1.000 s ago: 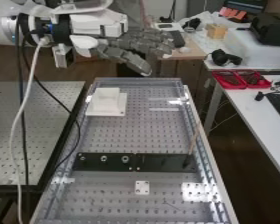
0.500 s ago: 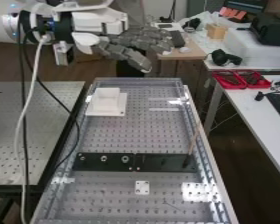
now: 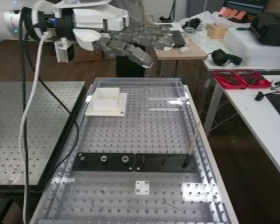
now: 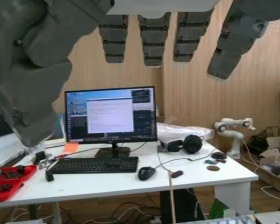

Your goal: Grab the paper clip and place it in the clear container

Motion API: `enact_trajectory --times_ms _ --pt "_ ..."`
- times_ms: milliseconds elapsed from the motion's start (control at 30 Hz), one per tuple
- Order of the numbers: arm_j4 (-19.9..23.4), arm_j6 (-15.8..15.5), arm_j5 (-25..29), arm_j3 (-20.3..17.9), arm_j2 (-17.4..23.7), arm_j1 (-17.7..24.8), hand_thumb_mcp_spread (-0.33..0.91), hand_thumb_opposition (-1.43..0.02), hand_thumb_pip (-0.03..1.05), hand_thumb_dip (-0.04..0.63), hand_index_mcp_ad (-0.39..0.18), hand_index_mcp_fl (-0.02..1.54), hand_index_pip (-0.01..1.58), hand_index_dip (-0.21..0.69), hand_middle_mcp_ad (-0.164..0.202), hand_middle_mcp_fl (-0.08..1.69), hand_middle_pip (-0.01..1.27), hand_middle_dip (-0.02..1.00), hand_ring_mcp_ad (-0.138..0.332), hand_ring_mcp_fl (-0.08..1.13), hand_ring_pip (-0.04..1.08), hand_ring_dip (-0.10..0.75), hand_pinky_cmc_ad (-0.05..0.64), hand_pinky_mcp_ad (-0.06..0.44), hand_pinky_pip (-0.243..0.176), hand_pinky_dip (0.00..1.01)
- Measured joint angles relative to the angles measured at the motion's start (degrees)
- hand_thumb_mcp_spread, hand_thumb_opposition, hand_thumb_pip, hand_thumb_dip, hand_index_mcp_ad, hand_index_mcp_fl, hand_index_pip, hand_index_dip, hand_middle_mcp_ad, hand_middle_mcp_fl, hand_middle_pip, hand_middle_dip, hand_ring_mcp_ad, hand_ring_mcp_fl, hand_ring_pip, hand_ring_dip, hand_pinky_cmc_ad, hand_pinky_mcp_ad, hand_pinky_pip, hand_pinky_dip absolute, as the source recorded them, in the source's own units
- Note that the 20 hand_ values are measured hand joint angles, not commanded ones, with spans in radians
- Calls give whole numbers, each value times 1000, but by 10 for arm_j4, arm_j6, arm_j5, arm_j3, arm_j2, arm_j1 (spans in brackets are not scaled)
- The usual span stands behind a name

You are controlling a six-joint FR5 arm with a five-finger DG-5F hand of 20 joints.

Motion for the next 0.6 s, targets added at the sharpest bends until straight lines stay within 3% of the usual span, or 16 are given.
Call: enact_trajectory --times_ms 600 --pt "2 -4 2 -6 4 3 237 -710 534 173 -127 73 103 117 75 0 127 187 124 0 80 112 382 281 -105 480"
